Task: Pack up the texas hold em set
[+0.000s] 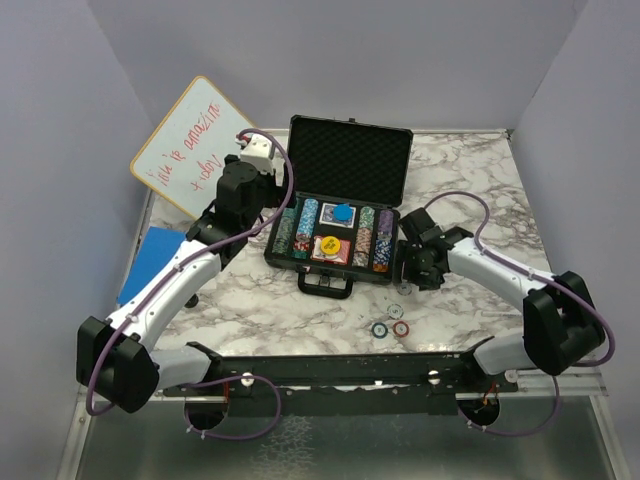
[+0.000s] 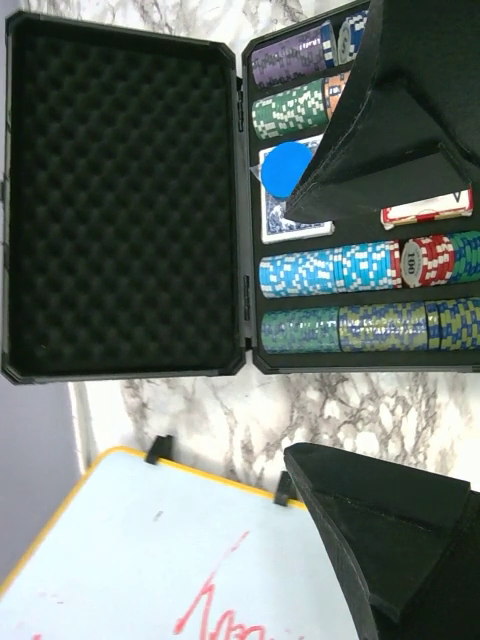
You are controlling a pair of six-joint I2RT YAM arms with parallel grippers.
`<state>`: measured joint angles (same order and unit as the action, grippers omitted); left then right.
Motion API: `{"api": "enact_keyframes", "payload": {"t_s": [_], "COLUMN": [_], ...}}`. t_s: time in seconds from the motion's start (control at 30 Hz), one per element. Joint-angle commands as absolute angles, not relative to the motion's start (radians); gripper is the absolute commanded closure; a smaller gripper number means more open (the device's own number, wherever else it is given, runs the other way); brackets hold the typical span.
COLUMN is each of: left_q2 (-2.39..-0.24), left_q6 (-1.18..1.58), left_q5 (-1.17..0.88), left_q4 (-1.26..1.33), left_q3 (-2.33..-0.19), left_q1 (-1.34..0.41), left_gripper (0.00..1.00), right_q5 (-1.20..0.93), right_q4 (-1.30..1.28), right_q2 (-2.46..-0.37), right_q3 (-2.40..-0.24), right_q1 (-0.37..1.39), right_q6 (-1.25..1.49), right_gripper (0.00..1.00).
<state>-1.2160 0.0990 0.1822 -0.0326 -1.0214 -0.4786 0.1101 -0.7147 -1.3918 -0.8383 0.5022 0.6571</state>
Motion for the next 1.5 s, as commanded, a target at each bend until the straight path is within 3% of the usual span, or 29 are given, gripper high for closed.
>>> {"api": "enact_keyframes", "payload": {"t_s": [0.0, 0.7, 1.03, 1.33, 1.47], "left_q2": [-1.241, -1.291, -1.308, -1.306, -1.301], "left_q6": [0.212, 0.217, 0.207, 0.189, 0.187], "left_q5": [0.250, 0.096, 0.084, 0.069, 0.071], "left_q4": [-0.103, -0.042, -0.037, -0.026, -0.027], "left_q3": [-1.030, -1.017, -1.021, -1.033, -1.022], "left_q1": [-0.469, -0.469, -0.469, -0.469, -0.469], "left_gripper": [0.01, 0.01, 0.01, 0.01, 0.01], "right_q5": [0.142, 0.161, 0.232, 0.153, 0.143], "right_q4": [-0.658, -0.590, -0.723, -0.730, -0.702], "right_q2": [-1.439, -1.587, -1.535, -1.505, -1.522], "right_q3": [-0.843, -0.829, -0.882, -0.926, -0.907], "right_q1": [0.512, 0.516, 0.516, 0.516, 0.516], "right_q6": [0.630, 0.611, 0.627, 0.603, 0.599], "right_gripper": [0.31, 0.38, 0.49, 0.35, 0.34]}}
